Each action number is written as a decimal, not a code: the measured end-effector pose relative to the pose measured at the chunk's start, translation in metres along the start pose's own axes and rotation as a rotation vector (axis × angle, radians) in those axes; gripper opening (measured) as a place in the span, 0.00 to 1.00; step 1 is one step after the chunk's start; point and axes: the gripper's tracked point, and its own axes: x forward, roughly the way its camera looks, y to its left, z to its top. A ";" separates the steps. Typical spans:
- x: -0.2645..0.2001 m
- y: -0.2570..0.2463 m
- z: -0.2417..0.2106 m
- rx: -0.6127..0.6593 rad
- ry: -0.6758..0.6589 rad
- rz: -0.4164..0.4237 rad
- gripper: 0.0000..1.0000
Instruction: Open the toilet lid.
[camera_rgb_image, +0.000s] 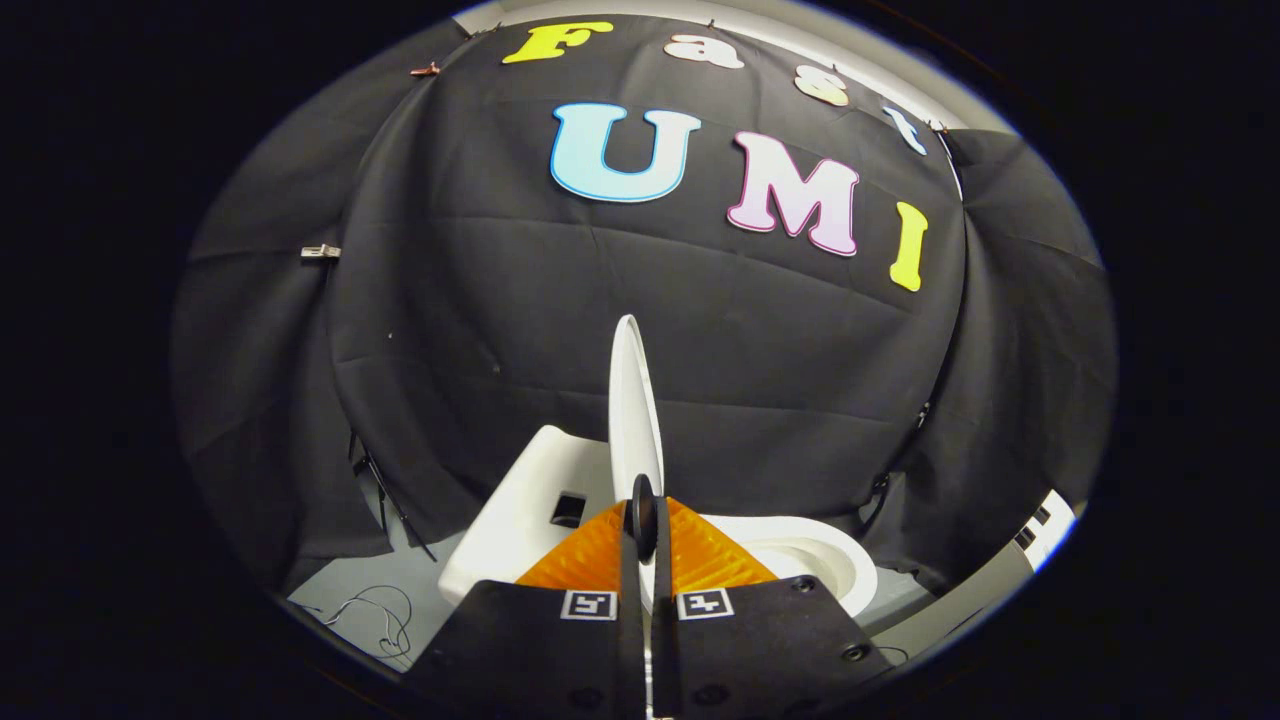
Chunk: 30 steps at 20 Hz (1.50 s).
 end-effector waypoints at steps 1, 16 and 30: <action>0.000 0.000 0.001 -0.007 -0.001 0.005 0.08; -0.007 0.029 -0.011 -0.009 0.019 0.154 0.74; -0.019 0.011 0.006 0.033 -0.018 0.185 0.99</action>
